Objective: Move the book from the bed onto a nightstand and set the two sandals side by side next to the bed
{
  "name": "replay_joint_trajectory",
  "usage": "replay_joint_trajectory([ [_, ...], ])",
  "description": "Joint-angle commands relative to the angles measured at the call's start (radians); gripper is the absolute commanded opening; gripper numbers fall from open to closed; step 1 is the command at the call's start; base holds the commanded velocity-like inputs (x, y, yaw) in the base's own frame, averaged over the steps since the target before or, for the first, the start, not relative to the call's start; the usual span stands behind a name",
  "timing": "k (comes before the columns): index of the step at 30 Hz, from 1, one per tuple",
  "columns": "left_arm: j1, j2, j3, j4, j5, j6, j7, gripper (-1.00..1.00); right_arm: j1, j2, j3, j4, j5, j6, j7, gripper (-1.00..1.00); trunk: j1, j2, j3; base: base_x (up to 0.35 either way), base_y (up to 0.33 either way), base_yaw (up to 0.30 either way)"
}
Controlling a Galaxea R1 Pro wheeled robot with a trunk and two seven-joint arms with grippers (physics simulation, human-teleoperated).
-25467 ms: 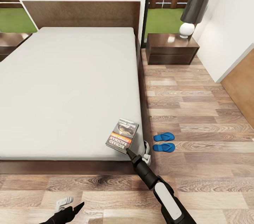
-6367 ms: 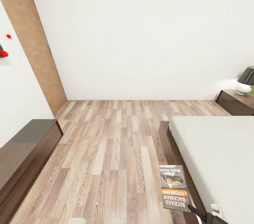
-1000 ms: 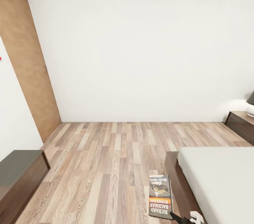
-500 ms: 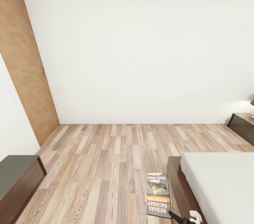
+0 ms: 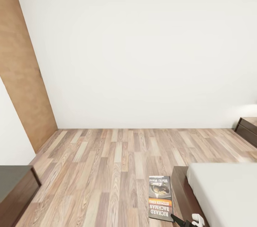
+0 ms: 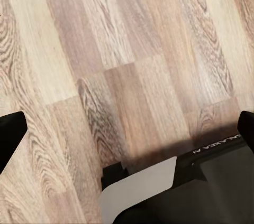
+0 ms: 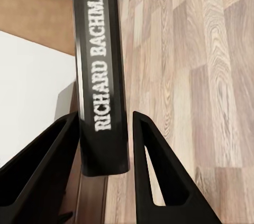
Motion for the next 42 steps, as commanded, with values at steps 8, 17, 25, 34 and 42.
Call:
replay_joint_trajectory([
  [8, -0.001, 0.0, -0.003, -0.001, 0.001, -0.007, 0.001, 1.0, -0.001, -0.001, 0.005, 0.0, -0.012, 0.004, 0.002, -1.0, 0.001, -0.001, -0.001, 0.317, 0.0, 0.0],
  [17, -0.001, 0.0, -0.001, -0.001, 0.003, -0.007, 0.001, 1.0, -0.001, -0.002, 0.005, 0.0, -0.012, 0.004, 0.001, -1.0, 0.001, -0.001, -0.001, 0.327, 0.0, 0.0],
  [25, -0.001, 0.0, -0.001, -0.001, 0.003, -0.007, 0.001, 1.0, -0.001, 0.002, 0.005, 0.0, -0.012, 0.004, 0.0, -1.0, 0.001, -0.001, -0.001, 0.327, 0.0, 0.0],
  [34, -0.001, 0.0, -0.001, -0.001, 0.003, -0.007, 0.001, 1.0, -0.001, 0.003, 0.005, 0.001, -0.012, 0.004, -0.001, -1.0, 0.001, -0.001, -0.001, 0.327, 0.0, 0.0],
  [42, -0.001, 0.0, -0.001, -0.001, 0.003, -0.007, 0.001, 1.0, -0.001, 0.009, 0.005, 0.031, -0.012, 0.002, -0.002, -1.0, 0.001, -0.001, -0.001, 0.327, 0.0, 0.0],
])
